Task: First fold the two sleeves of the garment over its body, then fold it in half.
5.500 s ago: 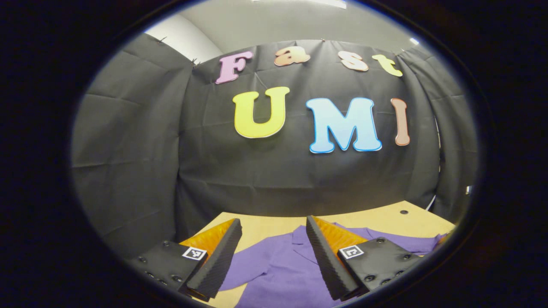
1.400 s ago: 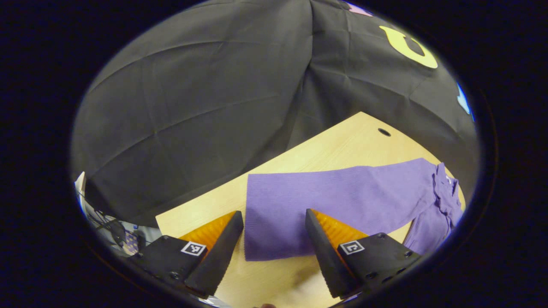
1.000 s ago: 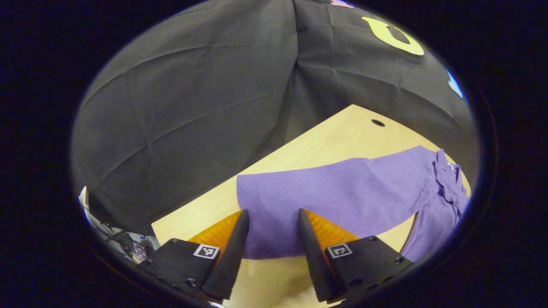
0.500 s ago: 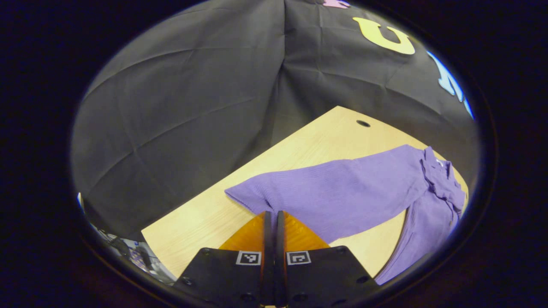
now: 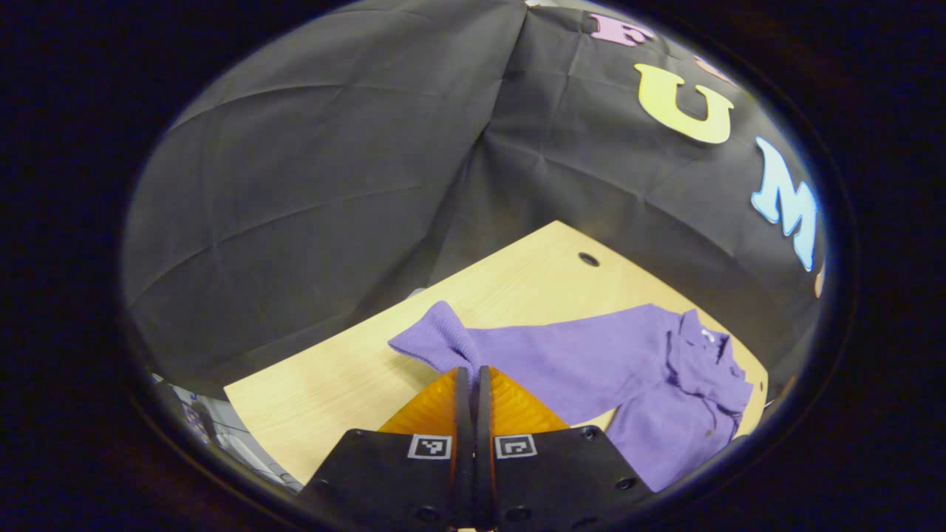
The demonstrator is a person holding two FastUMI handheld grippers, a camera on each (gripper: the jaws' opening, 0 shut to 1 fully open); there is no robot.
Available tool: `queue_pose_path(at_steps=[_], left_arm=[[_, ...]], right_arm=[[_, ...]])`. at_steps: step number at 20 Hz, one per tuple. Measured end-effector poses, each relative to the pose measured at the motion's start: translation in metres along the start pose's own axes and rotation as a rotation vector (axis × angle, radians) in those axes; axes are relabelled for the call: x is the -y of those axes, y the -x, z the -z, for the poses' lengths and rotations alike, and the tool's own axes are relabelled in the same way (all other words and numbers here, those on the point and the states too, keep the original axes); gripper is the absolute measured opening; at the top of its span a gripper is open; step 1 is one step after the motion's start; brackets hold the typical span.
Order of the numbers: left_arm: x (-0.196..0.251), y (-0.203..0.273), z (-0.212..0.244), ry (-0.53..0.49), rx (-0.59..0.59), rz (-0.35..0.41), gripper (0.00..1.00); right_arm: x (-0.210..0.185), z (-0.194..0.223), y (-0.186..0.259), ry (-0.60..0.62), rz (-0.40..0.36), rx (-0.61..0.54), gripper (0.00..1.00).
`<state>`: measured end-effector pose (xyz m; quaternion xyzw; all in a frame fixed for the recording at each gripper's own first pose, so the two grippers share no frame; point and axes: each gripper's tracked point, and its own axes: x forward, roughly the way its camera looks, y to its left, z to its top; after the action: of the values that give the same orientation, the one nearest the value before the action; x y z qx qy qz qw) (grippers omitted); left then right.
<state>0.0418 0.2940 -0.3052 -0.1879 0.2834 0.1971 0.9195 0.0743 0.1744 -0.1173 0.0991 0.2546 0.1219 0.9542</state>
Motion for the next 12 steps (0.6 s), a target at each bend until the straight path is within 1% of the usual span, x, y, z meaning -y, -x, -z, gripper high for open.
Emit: queue_pose_path(at_steps=[5,8,12], left_arm=[[0.098,0.014,-0.012,-0.063,0.028,0.126,0.07],[0.16,0.019,-0.005,-0.084,0.013,0.216,0.07],[0.229,0.024,0.009,-0.133,0.007,0.308,0.07]], right_arm=[[0.031,0.005,0.01,0.002,0.012,0.008,0.97],[0.05,0.004,0.015,-0.012,0.025,0.022,0.97],[0.074,0.005,0.02,-0.044,0.041,0.03,0.97]])
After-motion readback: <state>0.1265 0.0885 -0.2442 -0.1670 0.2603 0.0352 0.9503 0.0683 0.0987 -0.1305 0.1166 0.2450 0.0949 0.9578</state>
